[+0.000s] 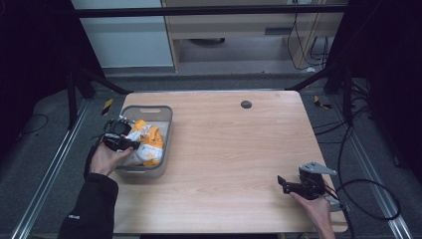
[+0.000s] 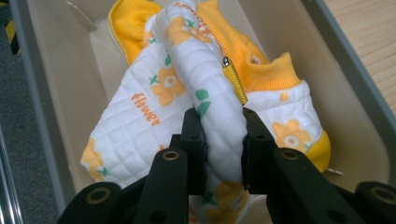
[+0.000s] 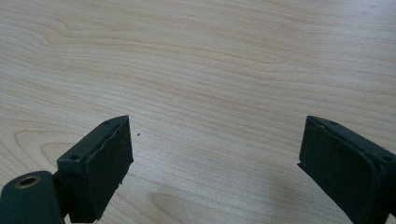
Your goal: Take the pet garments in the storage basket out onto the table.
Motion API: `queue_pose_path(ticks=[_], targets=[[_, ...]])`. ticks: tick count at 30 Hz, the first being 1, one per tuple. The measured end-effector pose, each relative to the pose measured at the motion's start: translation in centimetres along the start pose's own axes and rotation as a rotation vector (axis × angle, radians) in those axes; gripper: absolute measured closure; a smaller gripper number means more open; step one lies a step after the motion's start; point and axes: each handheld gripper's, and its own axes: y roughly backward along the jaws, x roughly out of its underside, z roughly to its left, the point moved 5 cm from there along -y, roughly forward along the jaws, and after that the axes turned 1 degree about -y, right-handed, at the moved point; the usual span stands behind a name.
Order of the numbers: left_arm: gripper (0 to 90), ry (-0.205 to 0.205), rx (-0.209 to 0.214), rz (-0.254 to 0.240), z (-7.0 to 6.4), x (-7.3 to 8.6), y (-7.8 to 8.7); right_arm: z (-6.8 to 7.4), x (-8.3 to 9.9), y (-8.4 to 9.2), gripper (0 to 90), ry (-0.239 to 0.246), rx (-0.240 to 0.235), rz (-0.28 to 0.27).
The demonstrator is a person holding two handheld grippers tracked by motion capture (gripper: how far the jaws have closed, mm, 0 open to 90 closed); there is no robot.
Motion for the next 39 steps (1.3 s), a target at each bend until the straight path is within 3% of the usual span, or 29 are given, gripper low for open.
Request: queue_pose_path(ticks=[22, 39], targets=[[74.6, 0.008, 0.019, -0.070, 0.7, -1.1, 4.3, -0.1, 0.0, -0.1, 9.6, 0.011, 0.002, 0.001], [74.6, -0.046, 0.026, -0.120, -0.6, -2.1, 7.2, -0.1, 0.0, 0.0, 9.4, 0.018, 0.007, -0.009]])
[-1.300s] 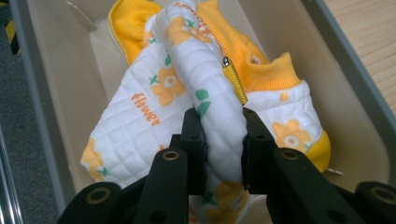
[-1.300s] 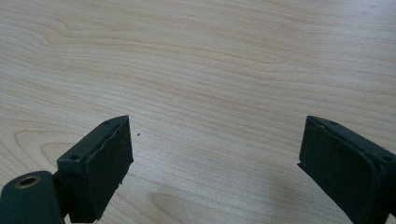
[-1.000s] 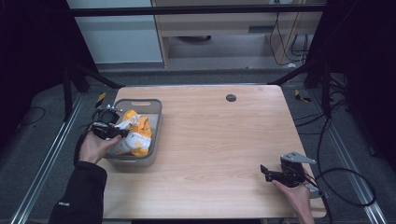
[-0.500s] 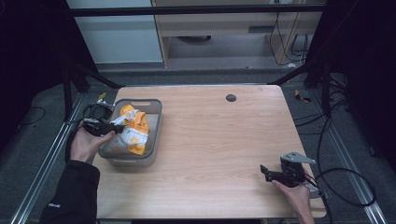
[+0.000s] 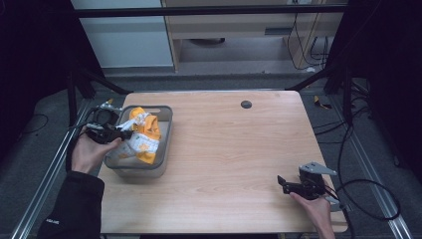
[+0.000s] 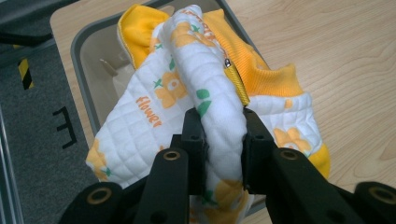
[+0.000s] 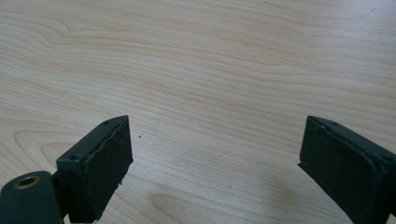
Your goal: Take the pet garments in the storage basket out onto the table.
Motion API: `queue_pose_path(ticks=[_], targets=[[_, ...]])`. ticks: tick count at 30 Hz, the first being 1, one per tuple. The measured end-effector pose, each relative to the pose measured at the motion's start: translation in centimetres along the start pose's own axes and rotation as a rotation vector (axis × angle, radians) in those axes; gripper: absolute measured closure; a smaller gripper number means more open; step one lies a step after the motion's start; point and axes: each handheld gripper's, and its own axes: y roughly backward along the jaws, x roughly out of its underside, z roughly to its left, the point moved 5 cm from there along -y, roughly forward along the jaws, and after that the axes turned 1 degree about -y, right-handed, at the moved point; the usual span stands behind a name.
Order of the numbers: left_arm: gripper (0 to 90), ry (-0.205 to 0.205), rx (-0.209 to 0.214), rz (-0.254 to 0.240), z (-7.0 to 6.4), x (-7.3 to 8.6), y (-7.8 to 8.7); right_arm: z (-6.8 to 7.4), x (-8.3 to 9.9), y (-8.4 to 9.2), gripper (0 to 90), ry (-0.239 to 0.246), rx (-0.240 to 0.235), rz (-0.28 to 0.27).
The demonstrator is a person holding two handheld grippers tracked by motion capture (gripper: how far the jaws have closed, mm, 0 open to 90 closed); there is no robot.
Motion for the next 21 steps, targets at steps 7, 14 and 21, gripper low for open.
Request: queue_pose_path(ticks=[7, 14, 21], targets=[[74.6, -0.028, 0.008, -0.018, -0.7, -0.6, 1.1, 0.0, -0.1, 0.1, 9.4, -0.002, -0.002, -0.010], [74.6, -0.045, 0.016, -0.021, -1.2, -0.9, 1.7, 0.0, -0.1, 0.2, 9.3, -0.005, -0.004, -0.014], [74.6, -0.072, 0.037, -0.033, -2.2, -1.3, 2.3, 0.0, -0.2, 0.2, 9.1, 0.005, 0.003, -0.020]])
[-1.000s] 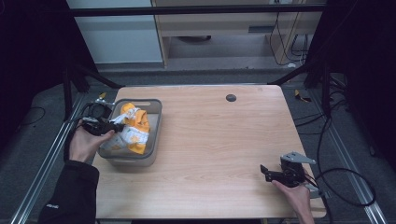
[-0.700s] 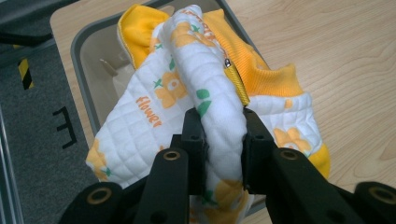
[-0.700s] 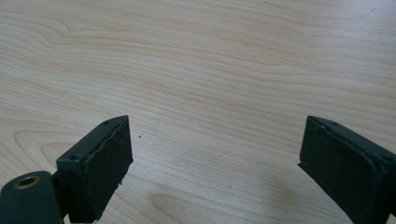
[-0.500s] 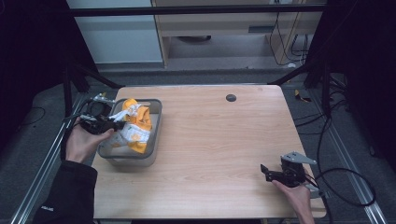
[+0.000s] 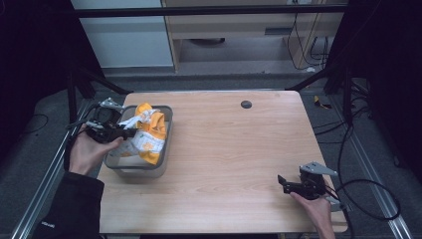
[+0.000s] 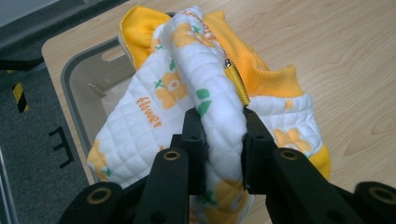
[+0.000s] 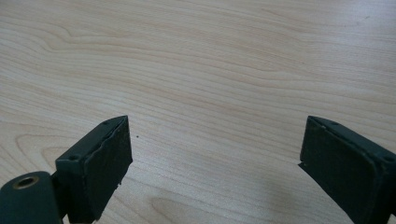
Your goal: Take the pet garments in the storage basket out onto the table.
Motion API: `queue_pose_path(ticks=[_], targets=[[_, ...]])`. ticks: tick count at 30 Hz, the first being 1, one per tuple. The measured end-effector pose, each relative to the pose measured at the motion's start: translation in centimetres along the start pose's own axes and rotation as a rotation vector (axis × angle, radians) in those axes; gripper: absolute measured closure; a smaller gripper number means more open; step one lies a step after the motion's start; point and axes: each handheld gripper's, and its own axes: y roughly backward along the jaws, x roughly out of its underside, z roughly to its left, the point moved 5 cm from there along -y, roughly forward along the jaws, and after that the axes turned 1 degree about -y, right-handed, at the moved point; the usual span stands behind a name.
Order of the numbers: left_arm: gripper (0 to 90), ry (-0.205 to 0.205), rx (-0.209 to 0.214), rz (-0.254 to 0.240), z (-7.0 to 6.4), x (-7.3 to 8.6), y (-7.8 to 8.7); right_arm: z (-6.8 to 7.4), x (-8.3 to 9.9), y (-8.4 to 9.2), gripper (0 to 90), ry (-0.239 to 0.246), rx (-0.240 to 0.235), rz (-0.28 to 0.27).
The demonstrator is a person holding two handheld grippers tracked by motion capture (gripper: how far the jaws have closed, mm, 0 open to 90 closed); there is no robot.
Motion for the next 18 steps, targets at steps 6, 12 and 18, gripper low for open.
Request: queue_pose_path(ticks=[6, 12, 18], targets=[[74.6, -0.033, 0.013, -0.005, -1.2, -0.4, 0.1, 0.0, 0.0, 0.0, 9.0, 0.004, 0.002, -0.005], [74.6, -0.064, 0.030, -0.006, -2.5, -1.0, -0.1, 0.0, -0.1, 0.1, 8.6, 0.010, 0.006, -0.013], [74.5, -0.104, 0.054, -0.005, -4.2, -1.6, -0.6, -0.1, -0.3, 0.3, 8.6, 0.014, 0.020, -0.034]])
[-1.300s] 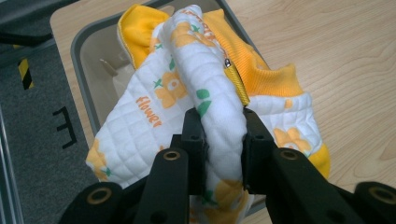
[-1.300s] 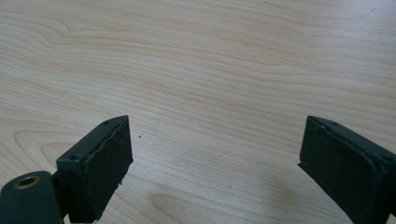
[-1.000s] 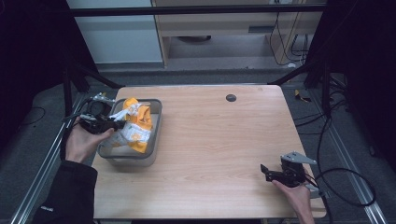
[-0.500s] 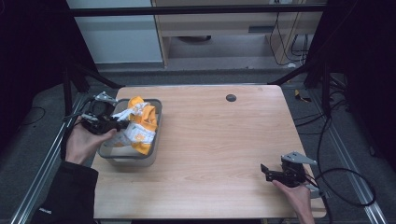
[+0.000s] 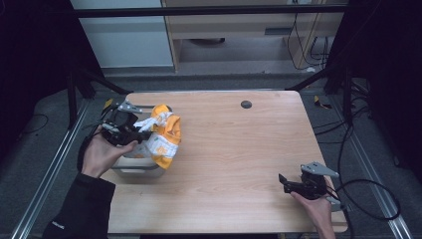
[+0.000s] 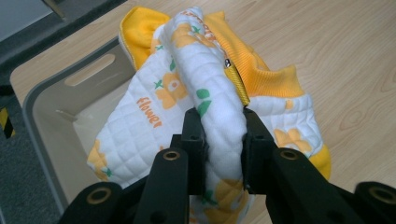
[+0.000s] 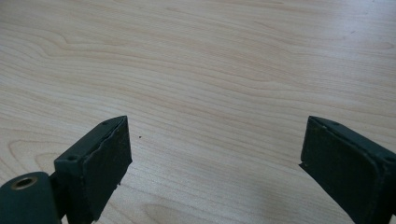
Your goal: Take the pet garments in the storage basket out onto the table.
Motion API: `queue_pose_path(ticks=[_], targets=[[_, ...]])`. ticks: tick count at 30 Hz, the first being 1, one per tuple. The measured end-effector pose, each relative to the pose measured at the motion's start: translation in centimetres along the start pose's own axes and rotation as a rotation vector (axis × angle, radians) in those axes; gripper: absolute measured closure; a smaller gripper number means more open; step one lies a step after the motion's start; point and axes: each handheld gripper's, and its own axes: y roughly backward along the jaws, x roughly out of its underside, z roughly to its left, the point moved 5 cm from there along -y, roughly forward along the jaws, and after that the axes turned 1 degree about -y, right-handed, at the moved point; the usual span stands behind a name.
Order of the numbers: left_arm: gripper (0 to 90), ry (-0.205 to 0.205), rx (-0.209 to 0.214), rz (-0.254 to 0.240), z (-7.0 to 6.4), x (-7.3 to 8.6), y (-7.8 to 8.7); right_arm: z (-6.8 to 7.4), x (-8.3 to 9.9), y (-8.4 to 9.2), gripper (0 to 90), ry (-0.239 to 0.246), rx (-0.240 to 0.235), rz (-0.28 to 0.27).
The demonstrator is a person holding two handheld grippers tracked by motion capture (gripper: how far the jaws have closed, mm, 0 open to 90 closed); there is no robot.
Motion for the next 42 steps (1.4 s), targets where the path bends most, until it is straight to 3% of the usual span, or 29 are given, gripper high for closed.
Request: queue_pose_path(ticks=[31, 42], targets=[[74.5, -0.101, 0.099, 0.022, -4.9, -2.1, -2.7, -0.1, -0.1, -0.1, 7.3, 0.021, 0.015, -0.014], [74.4, -0.122, 0.115, 0.027, -6.3, -2.9, -3.8, -0.1, -0.1, -0.1, 7.4, 0.023, 0.012, -0.016]])
